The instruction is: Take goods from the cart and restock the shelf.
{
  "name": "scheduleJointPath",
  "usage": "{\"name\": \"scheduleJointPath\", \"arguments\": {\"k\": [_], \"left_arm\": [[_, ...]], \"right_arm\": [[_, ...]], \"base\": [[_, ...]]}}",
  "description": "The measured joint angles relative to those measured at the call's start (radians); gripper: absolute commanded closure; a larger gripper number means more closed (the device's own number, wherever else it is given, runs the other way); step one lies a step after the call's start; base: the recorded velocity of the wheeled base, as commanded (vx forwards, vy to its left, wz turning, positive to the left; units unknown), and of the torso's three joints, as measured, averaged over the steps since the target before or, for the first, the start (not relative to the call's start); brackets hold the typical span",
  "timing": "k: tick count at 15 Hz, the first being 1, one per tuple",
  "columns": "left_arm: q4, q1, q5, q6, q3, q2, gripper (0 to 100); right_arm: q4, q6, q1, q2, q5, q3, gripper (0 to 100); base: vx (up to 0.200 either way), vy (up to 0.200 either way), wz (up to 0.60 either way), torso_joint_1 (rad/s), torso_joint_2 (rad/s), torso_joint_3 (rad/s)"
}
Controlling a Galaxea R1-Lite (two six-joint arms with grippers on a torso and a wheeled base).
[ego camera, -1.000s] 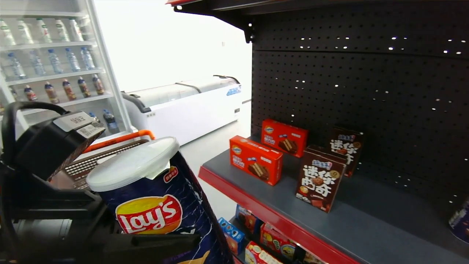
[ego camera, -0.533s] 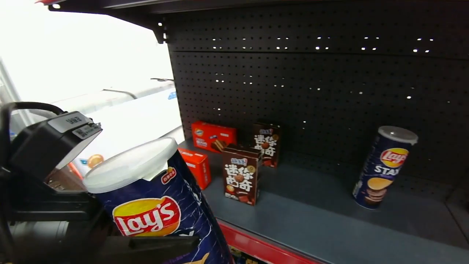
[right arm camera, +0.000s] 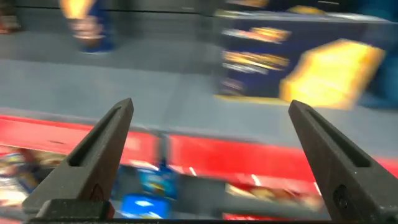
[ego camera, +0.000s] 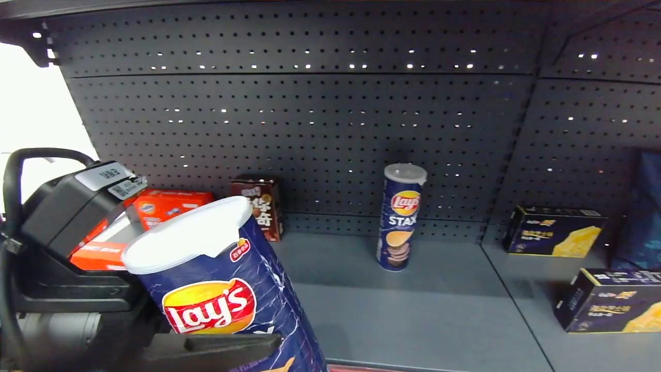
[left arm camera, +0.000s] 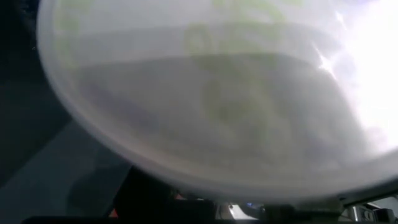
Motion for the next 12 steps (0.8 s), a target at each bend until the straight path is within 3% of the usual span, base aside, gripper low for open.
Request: {"name": "scheduleJointPath", "arguments": {"k": [3,6,12], "left_arm": [[-0.001,0.002,-0.001,0.000,0.000,0.000,100],[-0.001,0.002,-0.001,-0.001,0.000,0.000,100],[0.000,0.010,0.002,-0.001,0.001,0.000,100]], "right_arm": [[0.000,0.000,0.000,0.000,0.000,0.000,0],[0.001,0.000,0.000,0.000,0.000,0.000,0],[0.003,-0.001,0.000,0.000,0.001,0.000,0]], "base": [[0.000,0.000,0.00,0.000,0.00,0.000],[0.000,0.000,-0.60,0.002,0.00,-0.001],[0.000,0.000,0.00,0.000,0.00,0.000]]}}
